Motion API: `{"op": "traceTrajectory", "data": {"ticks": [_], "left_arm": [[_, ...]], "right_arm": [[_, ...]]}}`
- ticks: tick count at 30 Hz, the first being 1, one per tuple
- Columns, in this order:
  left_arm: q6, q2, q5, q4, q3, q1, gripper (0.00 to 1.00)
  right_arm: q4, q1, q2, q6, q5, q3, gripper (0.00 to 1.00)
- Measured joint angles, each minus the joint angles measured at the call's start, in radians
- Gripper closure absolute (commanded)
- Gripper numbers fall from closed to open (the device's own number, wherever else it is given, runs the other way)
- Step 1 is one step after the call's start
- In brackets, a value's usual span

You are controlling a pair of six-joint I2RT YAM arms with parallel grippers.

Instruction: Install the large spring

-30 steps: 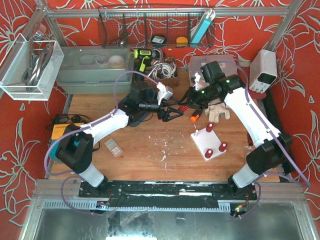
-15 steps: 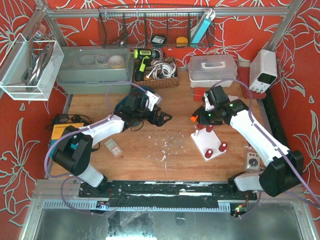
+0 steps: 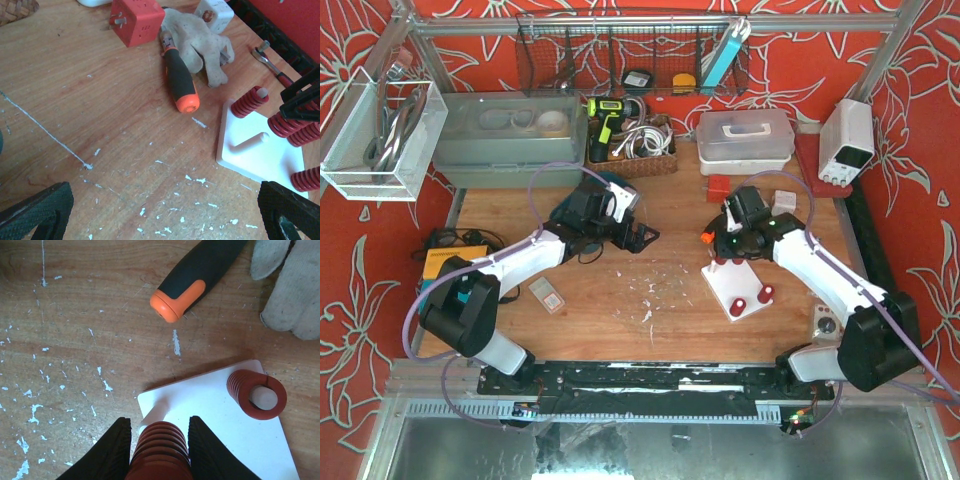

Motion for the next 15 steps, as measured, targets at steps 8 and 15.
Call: {"op": "traceTrajectory", "data": {"ticks": [8, 15], "left_arm": [[0.005, 0.0, -0.011, -0.029, 0.0, 0.0, 0.0], [0.008, 0.0, -0.013, -0.031, 0.0, 0.0, 0.0]], "right_arm": [[0.05, 0.008, 0.014, 0.005, 0.0, -0.023, 1.0], [0.071, 0.024, 0.021, 0.01, 0.0, -0.036, 1.0]]}}
